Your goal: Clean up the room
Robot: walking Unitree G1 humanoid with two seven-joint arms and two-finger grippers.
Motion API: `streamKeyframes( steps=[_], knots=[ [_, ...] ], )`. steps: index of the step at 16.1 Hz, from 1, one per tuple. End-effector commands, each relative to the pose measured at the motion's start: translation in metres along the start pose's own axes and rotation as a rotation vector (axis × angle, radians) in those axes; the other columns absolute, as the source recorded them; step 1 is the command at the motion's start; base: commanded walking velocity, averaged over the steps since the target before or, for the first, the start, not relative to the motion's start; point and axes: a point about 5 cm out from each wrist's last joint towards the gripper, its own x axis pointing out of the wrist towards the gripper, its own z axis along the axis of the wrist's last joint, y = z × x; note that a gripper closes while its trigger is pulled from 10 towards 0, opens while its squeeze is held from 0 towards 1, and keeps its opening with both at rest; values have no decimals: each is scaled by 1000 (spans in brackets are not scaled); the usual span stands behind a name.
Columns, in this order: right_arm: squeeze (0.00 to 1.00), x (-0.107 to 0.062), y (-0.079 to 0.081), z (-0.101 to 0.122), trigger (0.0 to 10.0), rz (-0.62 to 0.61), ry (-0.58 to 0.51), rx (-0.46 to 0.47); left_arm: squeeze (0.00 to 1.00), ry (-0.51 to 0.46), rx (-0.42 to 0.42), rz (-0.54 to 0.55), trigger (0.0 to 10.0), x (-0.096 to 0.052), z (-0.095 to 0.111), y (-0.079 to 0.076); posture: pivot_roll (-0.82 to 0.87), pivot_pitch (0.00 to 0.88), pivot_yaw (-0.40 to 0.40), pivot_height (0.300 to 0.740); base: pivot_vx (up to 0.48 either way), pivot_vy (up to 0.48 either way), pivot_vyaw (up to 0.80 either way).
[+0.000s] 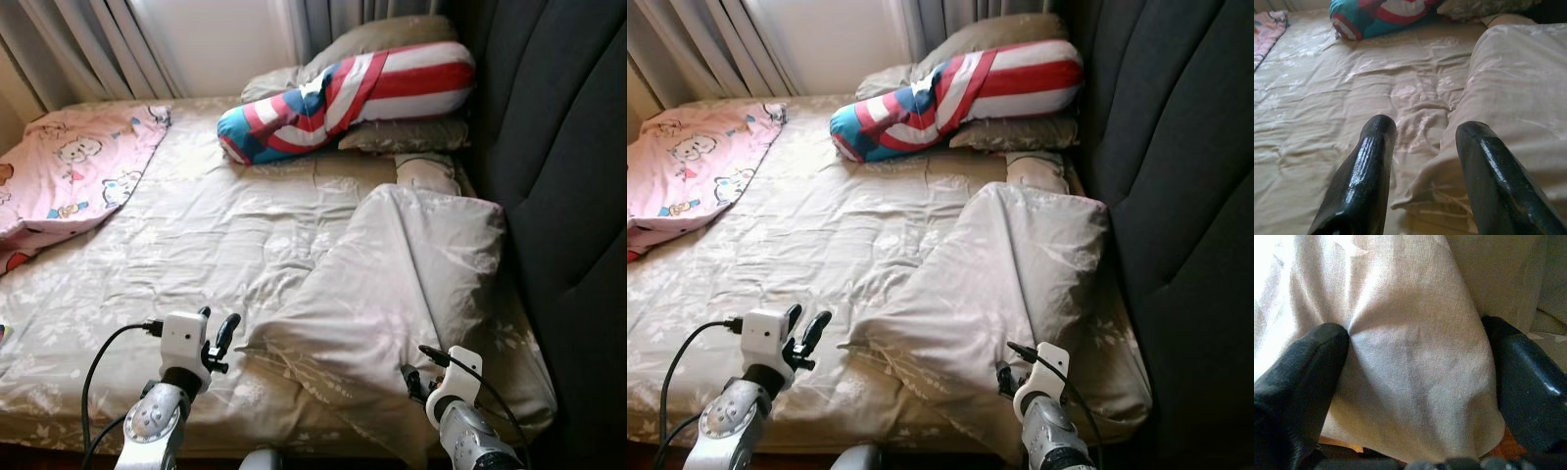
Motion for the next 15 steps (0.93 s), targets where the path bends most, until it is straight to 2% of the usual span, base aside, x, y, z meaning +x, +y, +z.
streamKeyframes(
  steps=[1, 3, 4, 5, 8, 15],
  knots=[
    [0, -3, 1, -21, 10000, 0, 76, -17, 0, 10, 8, 1, 10000, -4, 1, 3, 110, 141, 89, 666, 0, 0, 0],
    [0, -3, 1, -23, 10000, 3, 78, -19, 0, 15, 8, 3, 10000, -8, 1, 3, 120, 154, 89, 666, 0, 0, 0],
    [0, -4, 1, -25, 2118, 4, 84, -27, 0, 16, 8, 4, 10000, -11, 3, 2, 125, 167, 89, 666, 0, 0, 0],
    [0, -3, 3, -24, 0, 16, 72, -63, 0, 18, 8, 7, 10000, -12, 4, 2, 128, 173, 88, 666, 0, 0, 0],
    [0, -4, 7, -27, 0, 32, 85, -70, 0, 24, 8, 15, 10000, -15, 5, 1, 125, 188, 87, 666, 0, 0, 0],
    [0, -6, 4, -35, 0, 14, 92, -92, 0, 37, -4, 22, 10000, -18, 5, 1, 126, 180, 81, 666, 0, 0, 0]
  ],
)
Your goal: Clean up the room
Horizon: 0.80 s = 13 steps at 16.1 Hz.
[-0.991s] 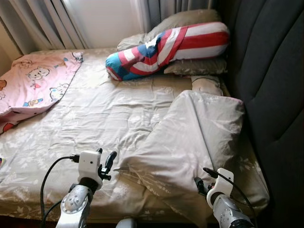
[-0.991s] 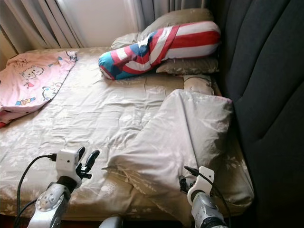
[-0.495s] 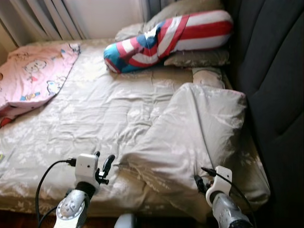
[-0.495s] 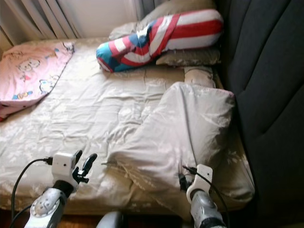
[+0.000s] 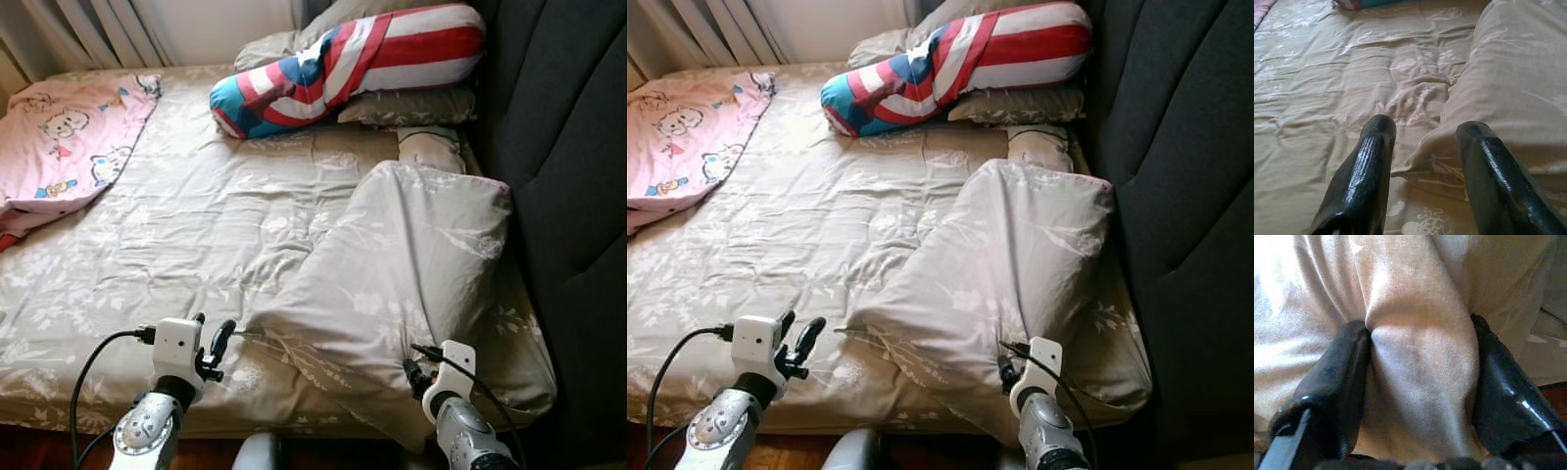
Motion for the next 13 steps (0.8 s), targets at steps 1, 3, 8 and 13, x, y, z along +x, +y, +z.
streamKeyframes(
  steps=[1, 3, 8, 13],
  knots=[
    [0, -6, 1, -34, 0, -5, 131, -8, 0, 15, -6, 7, 10000, -4, -2, 1, 122, 174, 79, 666, 0, 0, 0],
    [0, -6, -1, -30, 0, -11, 118, -8, 0, 13, -9, 8, 10000, -2, -2, -1, 121, 161, 75, 666, 0, 0, 0],
    [0, -4, -2, -25, 0, -20, 102, -12, 0, 7, -11, 3, 10000, 4, 0, -4, 111, 132, 71, 666, 0, 0, 0],
    [0, -4, -7, -21, 0, -36, 92, -26, 0, -5, -17, 8, 10000, 12, 1, -5, 98, 81, 58, 666, 0, 0, 0]
  ],
)
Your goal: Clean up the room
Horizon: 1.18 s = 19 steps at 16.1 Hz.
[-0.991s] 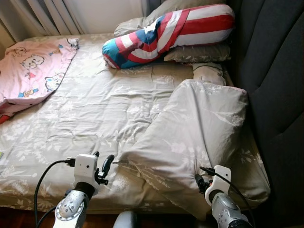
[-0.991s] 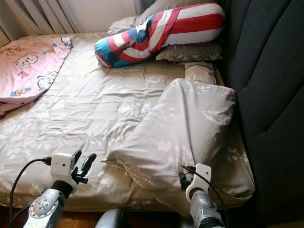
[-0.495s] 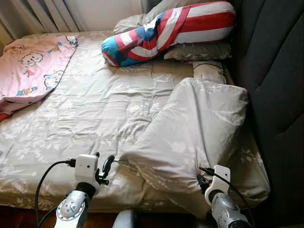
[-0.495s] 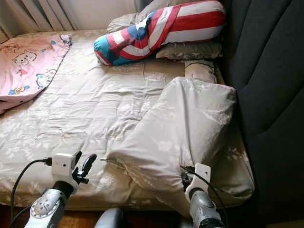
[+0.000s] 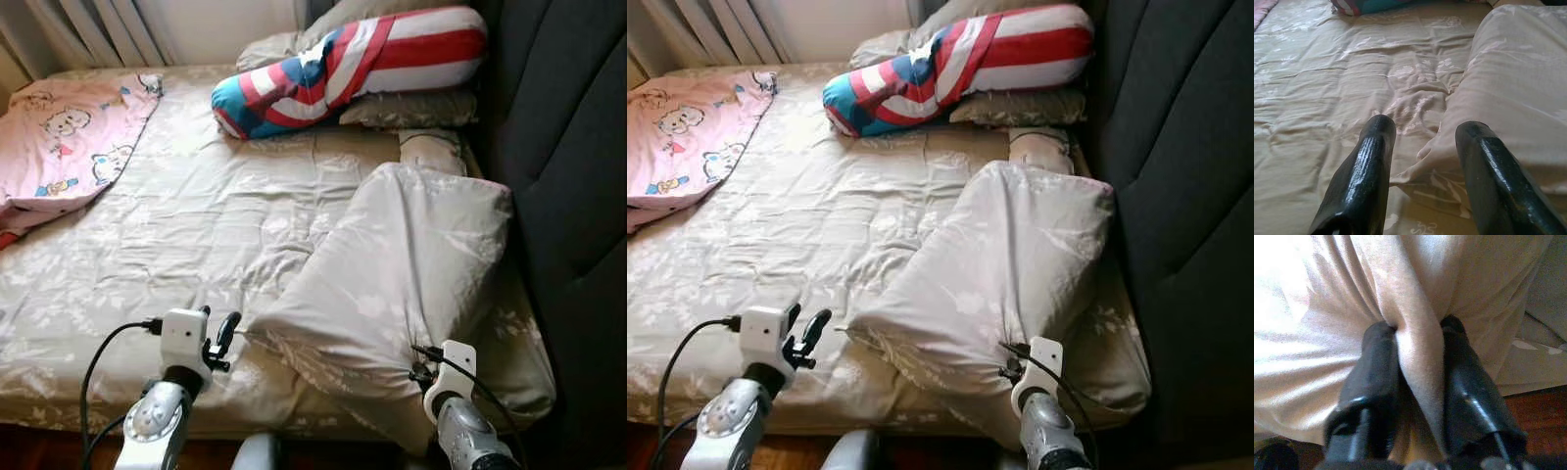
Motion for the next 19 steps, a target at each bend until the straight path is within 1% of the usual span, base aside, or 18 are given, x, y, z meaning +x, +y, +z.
streamKeyframes(
  steps=[1, 4, 5, 7, 10, 11, 12, 13, 14, 15, 17, 18, 19],
  knots=[
    [0, -4, -3, -23, 0, -15, 98, -19, 0, 9, 2, 1, 10000, 1, -3, 0, 98, 71, 55, 666, 0, 0, 0],
    [0, -4, -6, -20, 0, -28, 90, -15, 0, 2, 1, 7, 10000, 5, -2, 1, 91, 56, 51, 666, 0, 0, 0],
    [0, -3, -7, -19, 0, -29, 86, -28, 0, 16, 15, 10, 10000, 6, -4, 3, 85, 50, 50, 666, 0, 0, 0],
    [0, -3, -10, -17, 0, -35, 90, -80, 0, 19, 15, 11, 10000, 9, -6, 6, 75, 45, 48, 666, 0, 0, 0],
    [0, -3, -30, -2, 0, -105, 37, -80, 0, 8, 14, 7, 10000, 14, -4, 5, 43, 46, 49, 666, 0, 0, 0],
    [0, -4, -41, 7, 0, -138, 10, -103, 0, 9, 13, 6, 10000, 15, -5, 5, 32, 48, 48, 666, 0, 0, 0],
    [0, -6, -58, 19, 0, -188, -28, -116, 0, 11, 10, 1, 10000, 16, -6, 3, 22, 48, 46, 666, 0, 0, 0],
    [0, -6, -64, 24, 0, -204, -41, -114, 0, 13, 11, -2, 10000, 17, -7, 1, 18, 49, 45, 666, 0, 0, 0],
    [0, -11, -86, 39, 0, -264, -76, -130, 0, 11, 9, -5, 10000, 17, -7, 0, 12, 54, 43, 666, 0, 0, 0],
    [0, -17, -104, 51, 0, -321, -106, -149, 0, 11, 7, -5, 10000, 17, -8, 0, 9, 56, 43, 666, 0, 0, 0],
    [0, -21, -118, 60, 0, -371, -119, -173, 0, 15, 10, -7, 10000, 15, -10, 1, 0, 58, 43, 666, 0, 0, 0],
    [0, -30, -139, 76, 0, -449, -146, -215, 0, 24, 16, -8, 10000, 12, -13, 2, -2, 59, 43, 666, 0, 0, 0],
    [0, -32, -143, 79, 0, -468, -154, -218, 0, 25, 17, -8, 10000, 11, -14, 3, -5, 62, 43, 666, 0, 0, 0]
  ],
)
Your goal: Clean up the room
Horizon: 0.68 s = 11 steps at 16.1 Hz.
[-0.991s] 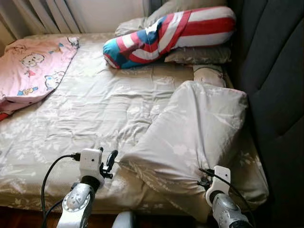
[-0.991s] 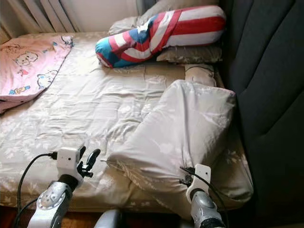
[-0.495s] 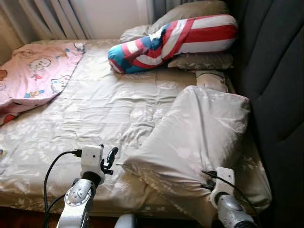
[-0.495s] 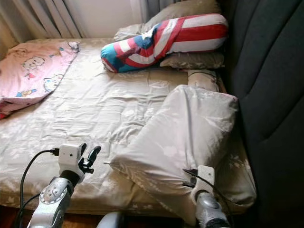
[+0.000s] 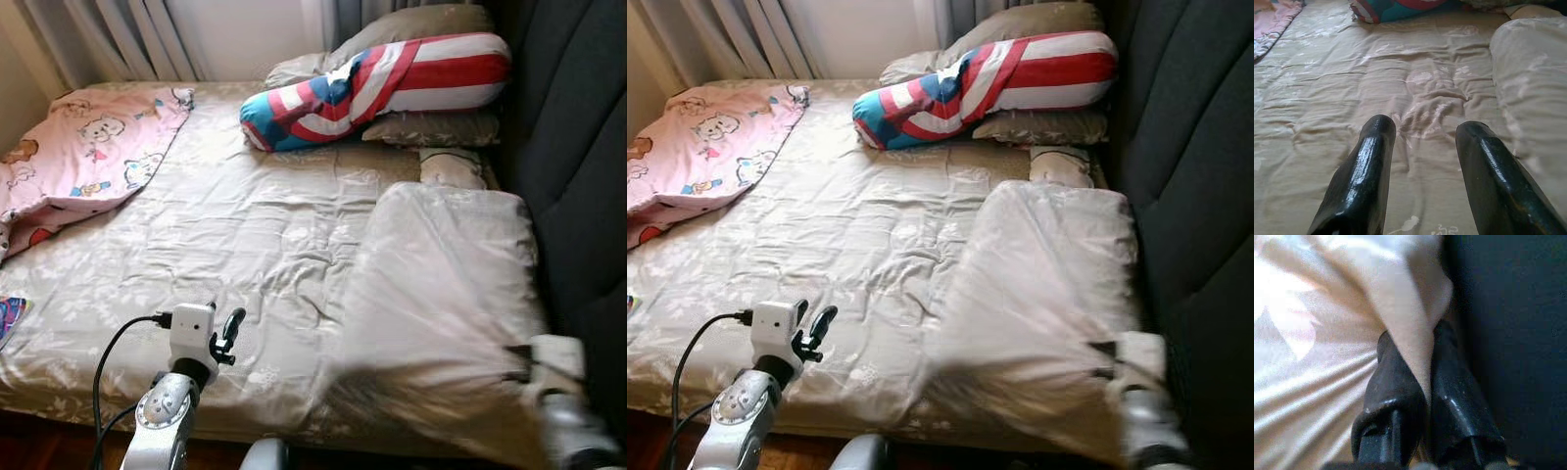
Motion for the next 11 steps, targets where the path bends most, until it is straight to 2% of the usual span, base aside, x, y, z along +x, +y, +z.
streamKeyframes(
  steps=[1, 3, 9, 10, 11],
  knots=[
    [0, 1, -20, 17, 0, -100, -57, 19, 0, 18, 18, 3, 10000, -3, -5, 4, -5, 65, 44, 666, 0, 0, 0],
    [0, 2, -30, 21, 0, -163, -57, -2, 0, 16, 15, 15, 10000, -2, -5, 6, -3, 66, 43, 666, 0, 0, 0],
    [0, 2, -30, 26, 0, -212, -76, -19, 0, 17, 22, 22, 10000, -3, -6, 9, 2, 73, 47, 666, 0, 0, 0],
    [0, 1, -30, 26, 1765, -255, -79, -68, 0, 19, 20, 33, 10000, -4, -7, 9, 2, 73, 47, 666, 0, 0, 0],
    [0, 1, -31, 26, 6941, -278, -87, -65, 0, 20, 18, 38, 10000, -5, -7, 9, 7, 75, 47, 666, 0, 0, 0]
  ],
)
